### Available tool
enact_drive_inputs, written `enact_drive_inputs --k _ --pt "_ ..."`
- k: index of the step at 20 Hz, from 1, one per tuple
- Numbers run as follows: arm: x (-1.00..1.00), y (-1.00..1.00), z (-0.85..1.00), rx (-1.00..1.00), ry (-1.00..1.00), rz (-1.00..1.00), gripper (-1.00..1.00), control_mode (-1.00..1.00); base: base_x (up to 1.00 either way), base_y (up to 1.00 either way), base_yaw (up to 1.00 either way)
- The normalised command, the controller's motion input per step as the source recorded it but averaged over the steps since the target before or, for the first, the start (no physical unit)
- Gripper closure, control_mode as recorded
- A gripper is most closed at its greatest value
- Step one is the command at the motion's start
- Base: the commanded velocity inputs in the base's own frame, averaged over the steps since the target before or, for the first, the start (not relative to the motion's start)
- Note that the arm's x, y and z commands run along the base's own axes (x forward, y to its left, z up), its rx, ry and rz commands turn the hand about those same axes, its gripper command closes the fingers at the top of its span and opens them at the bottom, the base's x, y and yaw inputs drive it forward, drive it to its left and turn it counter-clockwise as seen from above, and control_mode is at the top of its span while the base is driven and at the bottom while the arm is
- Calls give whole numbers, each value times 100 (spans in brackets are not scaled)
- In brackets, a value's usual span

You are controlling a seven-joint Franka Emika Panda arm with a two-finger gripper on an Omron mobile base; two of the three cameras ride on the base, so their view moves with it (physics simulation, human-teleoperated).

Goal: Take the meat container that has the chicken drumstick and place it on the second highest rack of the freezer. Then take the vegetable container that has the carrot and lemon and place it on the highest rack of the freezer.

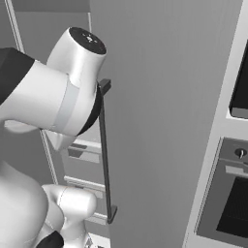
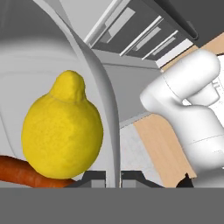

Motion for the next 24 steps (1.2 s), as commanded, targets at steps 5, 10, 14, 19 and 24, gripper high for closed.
enact_drive_inputs --k 5,10,14,19,24 --pt "0 0 0 0 0 0 100 100 0 15 -2" --pt "0 0 0 0 0 0 100 100 0 6 0" --pt "20 0 -25 -1 0 -14 100 -100 0 0 0" --pt "44 34 -85 12 -6 -69 100 -100 0 0 0" --pt "48 45 -40 40 12 -45 100 -100 0 0 0"
